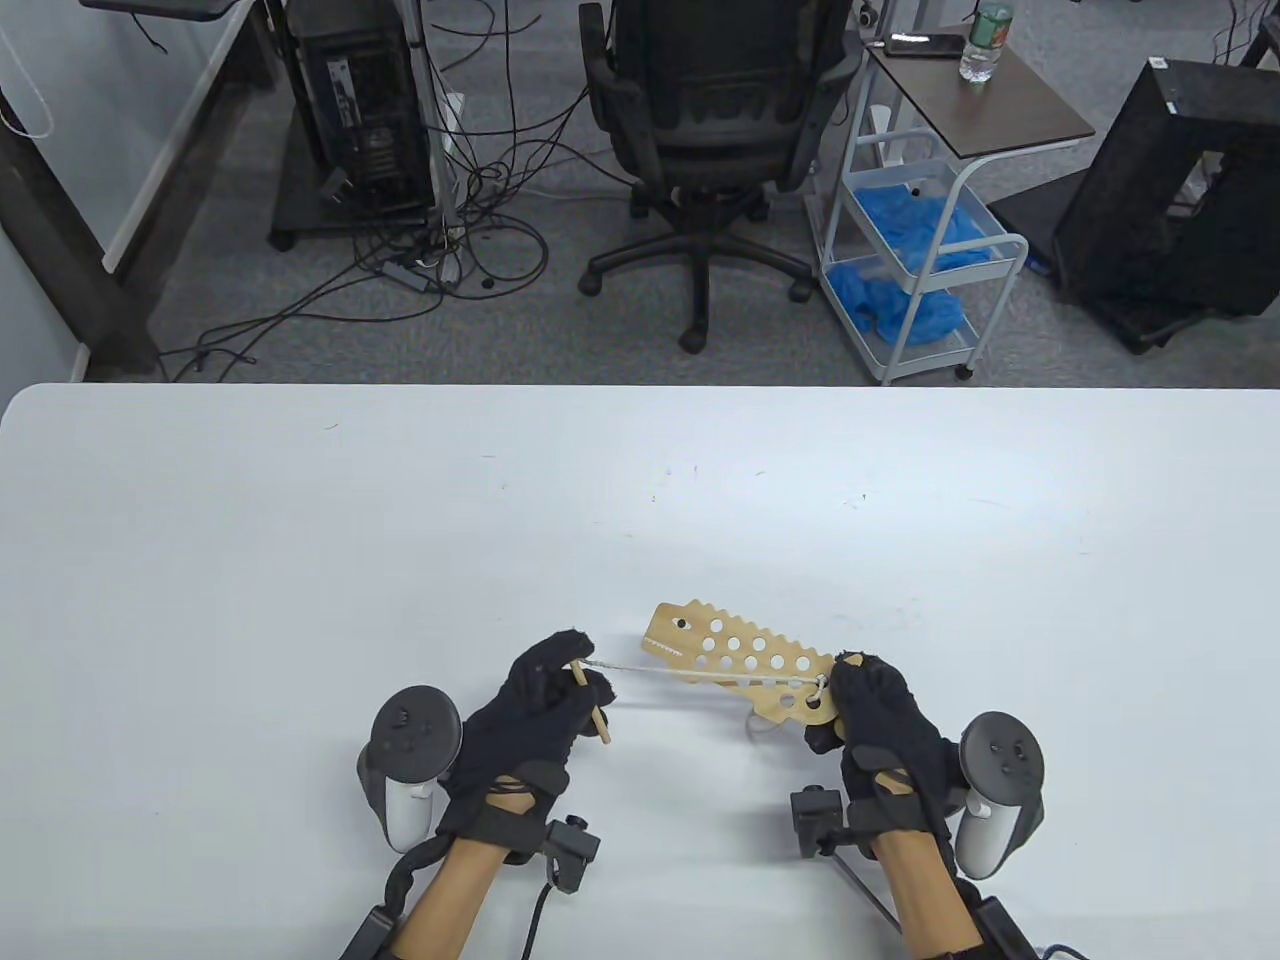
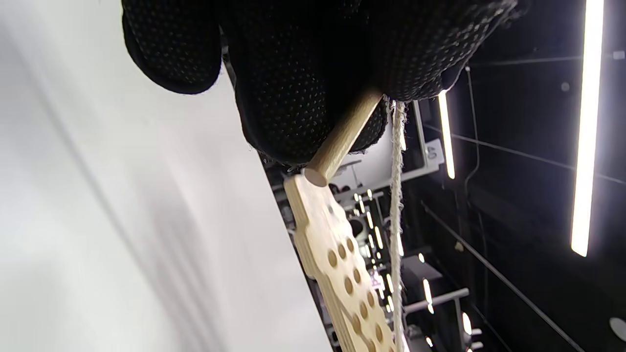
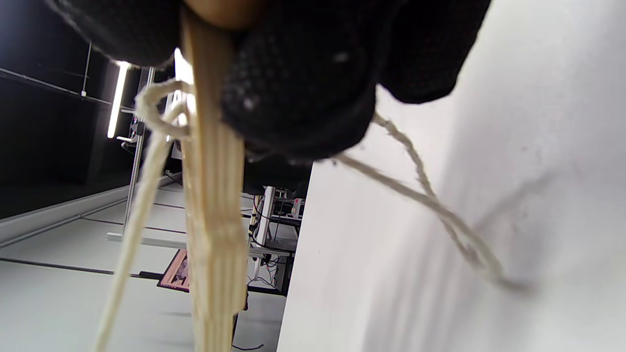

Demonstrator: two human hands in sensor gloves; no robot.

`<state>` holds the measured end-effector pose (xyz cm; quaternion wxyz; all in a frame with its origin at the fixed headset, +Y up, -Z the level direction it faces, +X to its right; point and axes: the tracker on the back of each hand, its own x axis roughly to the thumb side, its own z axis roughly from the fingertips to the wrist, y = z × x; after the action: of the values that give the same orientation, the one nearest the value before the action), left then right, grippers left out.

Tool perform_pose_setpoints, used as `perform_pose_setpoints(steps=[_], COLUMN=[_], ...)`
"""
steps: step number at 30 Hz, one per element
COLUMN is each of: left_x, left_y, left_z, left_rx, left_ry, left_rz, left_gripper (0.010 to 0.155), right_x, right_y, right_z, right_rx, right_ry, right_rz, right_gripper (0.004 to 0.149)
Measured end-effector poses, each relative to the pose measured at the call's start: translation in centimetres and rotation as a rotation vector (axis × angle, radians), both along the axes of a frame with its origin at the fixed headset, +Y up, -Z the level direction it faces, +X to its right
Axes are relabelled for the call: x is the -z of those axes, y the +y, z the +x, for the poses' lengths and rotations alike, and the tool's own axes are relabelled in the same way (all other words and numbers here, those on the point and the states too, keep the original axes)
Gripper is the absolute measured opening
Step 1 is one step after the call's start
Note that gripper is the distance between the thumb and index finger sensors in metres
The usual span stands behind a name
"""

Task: Remove rope from all holes on crocodile lacing toy

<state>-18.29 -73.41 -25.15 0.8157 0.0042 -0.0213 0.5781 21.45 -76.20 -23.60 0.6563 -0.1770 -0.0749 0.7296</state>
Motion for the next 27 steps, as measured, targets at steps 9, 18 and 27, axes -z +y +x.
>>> perform_pose_setpoints(steps=[9, 18, 27], left_x=[1.1, 1.7, 1.5], left_y=[-0.4, -0.7, -1.4], left_z=[-3.0, -5.9, -9.4], left_rx=[-0.016, -0.066, -0.190], left_ry=[0.112, 0.224, 0.360], left_rz=[-0.021, -0.036, -0.043], left_gripper=[0.054, 0.053, 0.053], right_x=[0.1, 0.0, -0.3], right_y=[-0.6, -1.4, -1.9], right_z=[1.3, 2.4, 3.2], right_rx=[0.139, 0.254, 0.346], right_ry=[-0.049, -0.104, -0.163], right_rz=[-0.026, -0.069, -0.094], right_gripper=[0.047, 0.047, 0.047])
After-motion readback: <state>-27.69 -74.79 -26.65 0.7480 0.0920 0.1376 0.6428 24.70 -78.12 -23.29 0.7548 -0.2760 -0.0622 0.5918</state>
